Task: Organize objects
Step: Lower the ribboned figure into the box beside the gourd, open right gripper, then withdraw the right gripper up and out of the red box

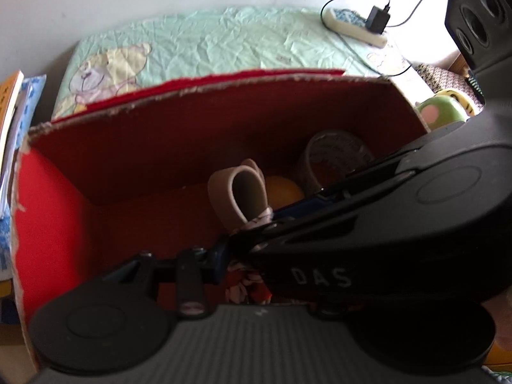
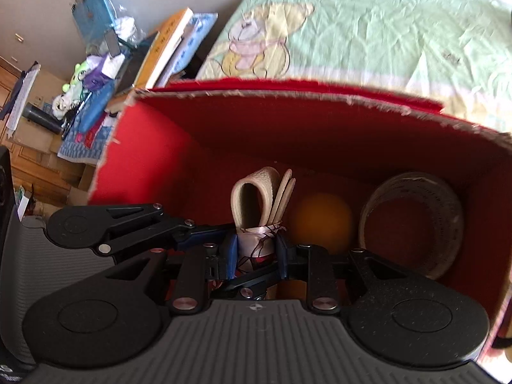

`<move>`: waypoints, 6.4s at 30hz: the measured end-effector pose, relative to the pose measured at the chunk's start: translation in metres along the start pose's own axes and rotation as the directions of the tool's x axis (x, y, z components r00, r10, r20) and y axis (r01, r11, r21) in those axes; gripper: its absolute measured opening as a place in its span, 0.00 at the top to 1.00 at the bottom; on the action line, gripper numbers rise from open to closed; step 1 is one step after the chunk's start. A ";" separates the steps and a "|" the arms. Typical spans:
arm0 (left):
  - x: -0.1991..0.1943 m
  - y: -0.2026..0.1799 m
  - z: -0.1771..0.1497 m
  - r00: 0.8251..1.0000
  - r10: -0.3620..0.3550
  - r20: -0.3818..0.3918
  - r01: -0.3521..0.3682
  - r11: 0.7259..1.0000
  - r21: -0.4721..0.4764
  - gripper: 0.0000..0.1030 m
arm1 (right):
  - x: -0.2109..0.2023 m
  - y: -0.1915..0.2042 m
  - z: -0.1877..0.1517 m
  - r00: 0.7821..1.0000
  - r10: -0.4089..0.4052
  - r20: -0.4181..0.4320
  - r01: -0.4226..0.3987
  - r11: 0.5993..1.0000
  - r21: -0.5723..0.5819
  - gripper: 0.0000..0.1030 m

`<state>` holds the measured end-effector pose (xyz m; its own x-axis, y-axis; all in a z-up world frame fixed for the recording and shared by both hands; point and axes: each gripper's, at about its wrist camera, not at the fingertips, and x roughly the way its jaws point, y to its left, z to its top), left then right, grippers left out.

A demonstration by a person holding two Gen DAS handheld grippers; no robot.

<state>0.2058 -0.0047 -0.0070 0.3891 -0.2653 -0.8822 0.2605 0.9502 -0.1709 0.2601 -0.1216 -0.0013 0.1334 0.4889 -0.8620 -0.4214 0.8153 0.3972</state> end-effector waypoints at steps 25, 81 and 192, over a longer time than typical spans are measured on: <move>-0.001 0.007 0.003 0.994 0.078 -0.075 -0.081 0.996 -0.041 0.20 | 0.008 -0.032 -0.007 0.999 0.028 0.044 -0.033 0.991 0.127 0.74; -0.002 0.000 0.009 0.949 0.313 -0.030 -0.312 0.950 0.027 0.18 | -0.026 -0.023 -0.024 0.911 -0.276 0.307 0.239 0.959 0.151 0.71; -0.077 -0.027 -0.123 0.914 0.397 -0.076 -0.402 0.914 -0.050 0.08 | -0.066 0.049 -0.162 0.962 -0.149 0.230 0.122 0.984 0.127 0.58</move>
<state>0.0602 0.0105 0.0110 0.3921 0.1475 -0.9080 0.0374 0.9837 0.1759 0.0853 -0.1642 0.0239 0.3976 0.4201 -0.8157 -0.2842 0.9017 0.3259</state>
